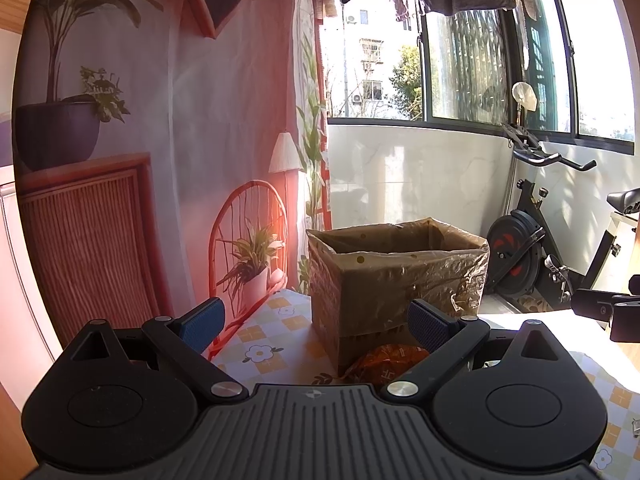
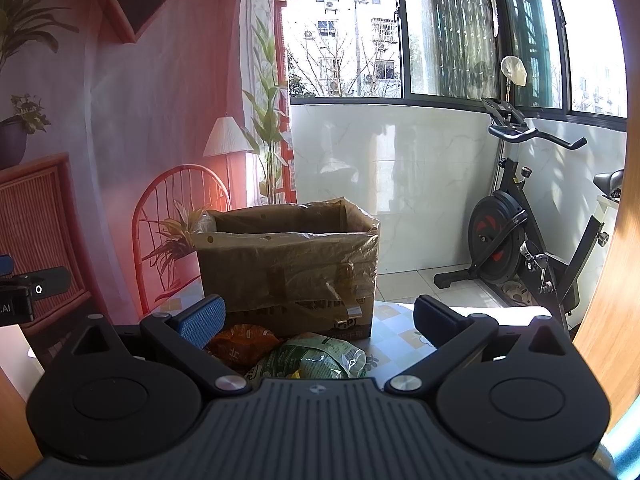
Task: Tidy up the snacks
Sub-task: 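Move both tools toward the snack pile beside the cardboard box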
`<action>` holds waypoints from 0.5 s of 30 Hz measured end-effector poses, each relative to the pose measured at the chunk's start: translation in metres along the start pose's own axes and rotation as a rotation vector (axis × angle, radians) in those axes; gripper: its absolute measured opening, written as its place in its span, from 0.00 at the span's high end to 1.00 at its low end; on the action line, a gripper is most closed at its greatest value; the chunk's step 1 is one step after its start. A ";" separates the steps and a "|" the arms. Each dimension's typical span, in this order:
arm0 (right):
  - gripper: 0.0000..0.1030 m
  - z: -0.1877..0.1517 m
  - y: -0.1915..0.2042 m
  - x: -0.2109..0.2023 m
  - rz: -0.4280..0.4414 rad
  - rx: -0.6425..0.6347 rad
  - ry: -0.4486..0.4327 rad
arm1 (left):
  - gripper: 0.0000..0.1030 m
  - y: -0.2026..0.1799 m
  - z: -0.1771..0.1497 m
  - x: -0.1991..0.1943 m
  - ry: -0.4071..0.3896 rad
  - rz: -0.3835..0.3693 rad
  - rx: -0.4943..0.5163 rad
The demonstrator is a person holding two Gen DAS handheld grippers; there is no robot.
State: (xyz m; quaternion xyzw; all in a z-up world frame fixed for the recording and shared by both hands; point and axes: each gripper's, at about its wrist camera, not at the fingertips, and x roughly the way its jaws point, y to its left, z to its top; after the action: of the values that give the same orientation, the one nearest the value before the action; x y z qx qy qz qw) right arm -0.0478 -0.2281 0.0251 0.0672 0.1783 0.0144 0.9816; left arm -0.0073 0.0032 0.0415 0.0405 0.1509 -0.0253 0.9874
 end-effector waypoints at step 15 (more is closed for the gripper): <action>0.01 0.001 0.001 0.001 -0.002 -0.008 0.007 | 0.03 -0.001 0.000 0.000 0.001 0.001 -0.001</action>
State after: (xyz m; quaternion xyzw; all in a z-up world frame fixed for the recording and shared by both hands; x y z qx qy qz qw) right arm -0.0468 -0.2269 0.0258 0.0632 0.1819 0.0143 0.9812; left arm -0.0075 0.0024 0.0412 0.0403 0.1514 -0.0249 0.9873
